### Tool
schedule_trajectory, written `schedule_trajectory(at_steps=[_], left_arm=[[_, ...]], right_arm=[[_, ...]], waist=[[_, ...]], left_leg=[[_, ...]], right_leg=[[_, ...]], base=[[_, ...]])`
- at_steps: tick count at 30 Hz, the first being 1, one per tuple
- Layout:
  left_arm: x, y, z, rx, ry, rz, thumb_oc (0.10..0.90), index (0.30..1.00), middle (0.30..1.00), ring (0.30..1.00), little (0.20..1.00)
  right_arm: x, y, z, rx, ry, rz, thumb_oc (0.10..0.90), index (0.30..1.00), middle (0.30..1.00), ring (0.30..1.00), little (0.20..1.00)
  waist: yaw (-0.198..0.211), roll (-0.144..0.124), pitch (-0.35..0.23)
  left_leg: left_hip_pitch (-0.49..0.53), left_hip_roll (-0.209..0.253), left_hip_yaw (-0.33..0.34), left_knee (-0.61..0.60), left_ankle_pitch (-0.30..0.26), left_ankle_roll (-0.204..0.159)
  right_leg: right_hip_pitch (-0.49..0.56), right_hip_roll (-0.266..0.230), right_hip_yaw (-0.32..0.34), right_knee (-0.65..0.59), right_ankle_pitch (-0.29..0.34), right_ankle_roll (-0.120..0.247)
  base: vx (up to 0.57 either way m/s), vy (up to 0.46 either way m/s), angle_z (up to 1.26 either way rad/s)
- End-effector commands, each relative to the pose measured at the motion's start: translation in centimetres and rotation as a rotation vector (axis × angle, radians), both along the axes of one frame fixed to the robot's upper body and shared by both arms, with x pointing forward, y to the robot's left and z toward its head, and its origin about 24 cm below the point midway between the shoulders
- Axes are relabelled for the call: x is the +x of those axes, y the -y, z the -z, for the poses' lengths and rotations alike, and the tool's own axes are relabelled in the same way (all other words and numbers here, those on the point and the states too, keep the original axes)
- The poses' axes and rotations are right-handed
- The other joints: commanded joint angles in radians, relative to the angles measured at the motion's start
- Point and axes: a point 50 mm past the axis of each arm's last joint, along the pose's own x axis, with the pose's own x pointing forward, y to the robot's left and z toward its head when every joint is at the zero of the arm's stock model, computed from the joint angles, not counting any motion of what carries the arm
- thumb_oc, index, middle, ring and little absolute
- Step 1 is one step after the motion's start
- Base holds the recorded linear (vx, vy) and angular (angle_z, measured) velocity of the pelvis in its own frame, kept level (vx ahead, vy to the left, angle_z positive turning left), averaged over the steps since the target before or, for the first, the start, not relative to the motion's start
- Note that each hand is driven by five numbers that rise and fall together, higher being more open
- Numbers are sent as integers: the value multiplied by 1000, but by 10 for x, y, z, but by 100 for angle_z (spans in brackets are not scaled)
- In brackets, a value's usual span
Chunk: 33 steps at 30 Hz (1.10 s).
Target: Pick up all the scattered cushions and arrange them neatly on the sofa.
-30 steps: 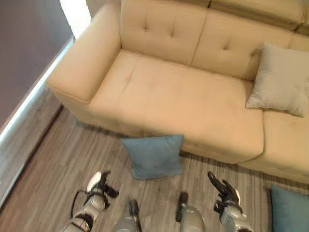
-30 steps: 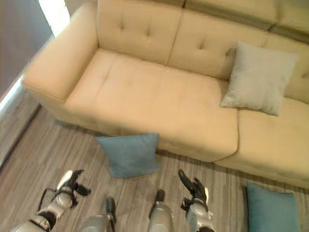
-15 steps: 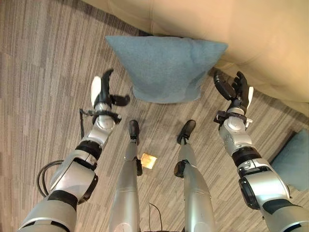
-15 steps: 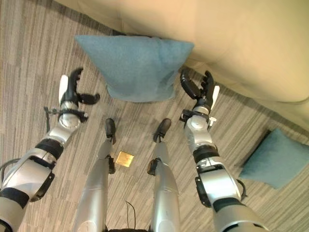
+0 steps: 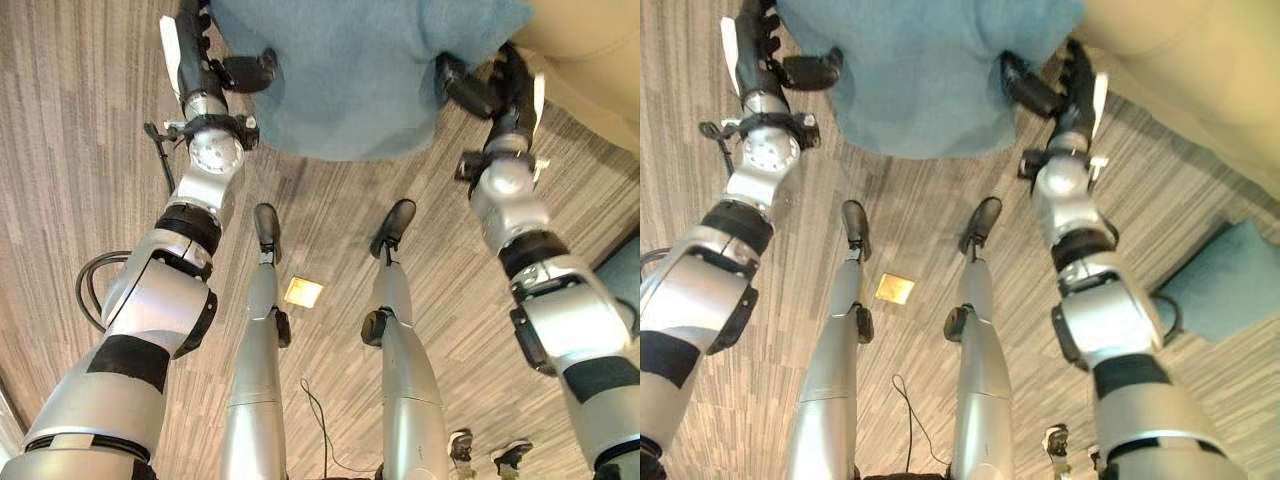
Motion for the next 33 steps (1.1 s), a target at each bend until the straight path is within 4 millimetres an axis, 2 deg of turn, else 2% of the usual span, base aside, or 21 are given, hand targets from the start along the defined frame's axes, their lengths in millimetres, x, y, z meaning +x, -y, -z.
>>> schedule_trajectory(at_steps=[1, 4, 5, 6, 9, 10, 12, 14, 15, 16, 18, 20, 22, 25, 27, 28, 29, 30, 31, 32, 33], left_arm=[[-2, 27, 9, -43, 45, 210, 800, 900, 900, 900, 900], [-3, 60, 30, -137, 4, 346, 800, 900, 900, 900, 900], [-5, 77, 37, -177, -18, 416, 773, 860, 860, 860, 860], [-8, 86, 37, -192, -7, 456, 400, 300, 300, 300, 300], [-12, 114, 59, -269, -79, 544, 400, 300, 300, 300, 300], [-12, 117, 62, -303, -105, 552, 400, 300, 300, 300, 300], [-13, 116, 67, -345, -104, 549, 400, 300, 300, 300, 300], [-17, 114, 85, -386, -115, 539, 400, 300, 300, 300, 300], [-20, 99, 83, -403, -57, 511, 400, 300, 300, 300, 300], [-26, 84, 85, -425, 8, 471, 400, 300, 300, 300, 300], [-43, 84, 91, -413, 84, 524, 400, 300, 300, 300, 300], [-64, 81, 94, -356, 170, 581, 400, 300, 300, 300, 300], [-82, 77, 112, -345, 164, 621, 400, 300, 300, 300, 300], [-97, 61, 134, -357, 137, 601, 400, 300, 300, 300, 300], [-108, 52, 149, -384, 117, 586, 400, 300, 300, 300, 300], [-118, 49, 161, -377, 92, 596, 400, 300, 300, 300, 300], [-118, 48, 161, -377, 92, 595, 400, 300, 300, 300, 300], [-121, 46, 171, -391, 55, 591, 400, 300, 300, 300, 300], [-126, 55, 172, -382, 42, 649, 400, 300, 300, 300, 300], [-126, 58, 188, -434, -36, 670, 400, 300, 300, 300, 300], [-128, 55, 192, -432, -45, 661, 400, 300, 300, 300, 300]], right_arm=[[-3, -49, -8, -87, 103, -225, 400, 300, 300, 300, 300], [-3, -73, 23, -221, 31, -296, 400, 300, 300, 300, 300], [-3, -83, 28, -266, 6, -322, 400, 300, 300, 300, 300], [-4, -87, 39, -305, -21, -344, 400, 300, 300, 300, 300], [-1, -111, 43, -289, -45, -350, 400, 300, 300, 300, 300], [-1, -121, 39, -265, -46, -367, 400, 300, 300, 300, 300], [-2, -122, 46, -226, -62, -368, 400, 300, 300, 300, 300], [-4, -124, 59, -165, -89, -355, 400, 300, 300, 300, 300], [-14, -127, 76, -200, -66, -371, 400, 300, 300, 300, 300], [-26, -114, 57, -483, 163, -181, 400, 300, 300, 300, 300], [-40, -91, 93, -613, 151, -74, 400, 300, 300, 300, 300], [-49, -66, 108, -631, 118, -37, 400, 300, 300, 300, 300], [-66, -58, 144, -620, 39, -70, 400, 300, 300, 300, 300], [-97, -72, 193, -651, -52, -158, 400, 300, 300, 300, 300], [-128, -84, 240, -703, -174, -243, 400, 300, 300, 300, 300], [-150, -96, 274, -758, -302, -330, 400, 300, 300, 300, 300], [-150, -96, 274, -758, -302, -330, 400, 300, 300, 300, 300], [-157, -101, 283, -782, -350, -362, 400, 300, 300, 300, 300], [-121, -87, 233, -825, -215, -312, 400, 300, 300, 300, 300], [-120, -86, 218, -815, -156, -296, 400, 300, 300, 300, 300], [-126, -90, 214, -817, -121, -320, 400, 300, 300, 300, 300]], waist=[[-17, -1, -62], [-33, -9, -69], [-33, -11, -70], [-39, -10, -77], [-29, 1, -92], [-26, -1, -99], [-25, -2, -106], [-18, -3, -124], [-25, -6, -123], [-27, -6, -120], [-20, 8, -117], [5, 19, -116], [24, 20, -120], [40, 20, -134], [49, 23, -148], [55, 31, -163], [55, 30, -161], [71, 43, -183], [90, 49, -196], [90, 50, -217], [86, 55, -224]], left_leg=[[88, 16, -36, -192, -36, -65], [94, 14, -29, -191, -36, -62], [95, 11, -30, -189, -34, -61], [97, 10, -31, -187, -33, -59], [113, 1, -31, -180, -35, -56], [117, -1, -33, -177, -38, -53], [122, 0, -33, -170, -43, -52], [148, -3, -38, -146, -58, -49], [164, -1, -32, -140, -61, -48], [192, 1, -24, -137, -65, -46], [239, -2, -24, -119, -79, -41], [297, -7, -33, -90, -105, -37], [346, -14, -30, -44, -135, -28], [437, -19, -30, 16, -191, -10], [513, -20, -22, 52, -228, -2], [572, -40, -15, 87, -242, 20], [575, -41, -15, 87, -242, 20], [638, -42, -21, 92, -283, 20], [682, -51, -29, 103, -296, 30], [712, -71, -33, 102, -287, 55], [764, -76, -22, 94, -300, 72]], right_leg=[[148, -73, 30, 37, -205, 222], [149, -63, 34, 25, -199, 219], [151, -61, 29, 25, -200, 216], [155, -59, 26, 24, -199, 213], [171, -58, 26, 29, -204, 207], [178, -58, 23, 30, -204, 204], [189, -57, 20, 32, -205, 203], [229, -57, 13, 39, -212, 197], [241, -59, 17, 43, -210, 197], [264, -60, 20, 49, -210, 198], [317, -69, 7, 60, -218, 197], [383, -74, -7, 76, -234, 193], [447, -85, -17, 88, -238, 187], [560, -101, -18, 93, -244, 184], [650, -115, -24, 103, -251, 186], [716, -147, -37, 130, -246, 180], [719, -147, -37, 130, -246, 180], [767, -150, -33, 159, -270, 189], [796, -174, -44, 216, -265, 190], [797, -198, -46, 277, -244, 177], [807, -222, -43, 340, -219, 181]], base=[[7, 72, 1], [6, 41, -4], [0, 7, -9], [-2, 8, -6], [0, 6, -2], [0, 0, 0], [0, 0, 0], [-6, 7, -3], [-19, 64, -6], [-32, 87, -5], [-32, 15, 0], [-34, 1, 4], [-35, 40, 5], [-6, 98, -4], [70, 207, -11], [74, 208, 10], [203, 207, 11], [243, 92, 0], [303, 170, -1], [221, 202, 9], [199, 275, 26]])
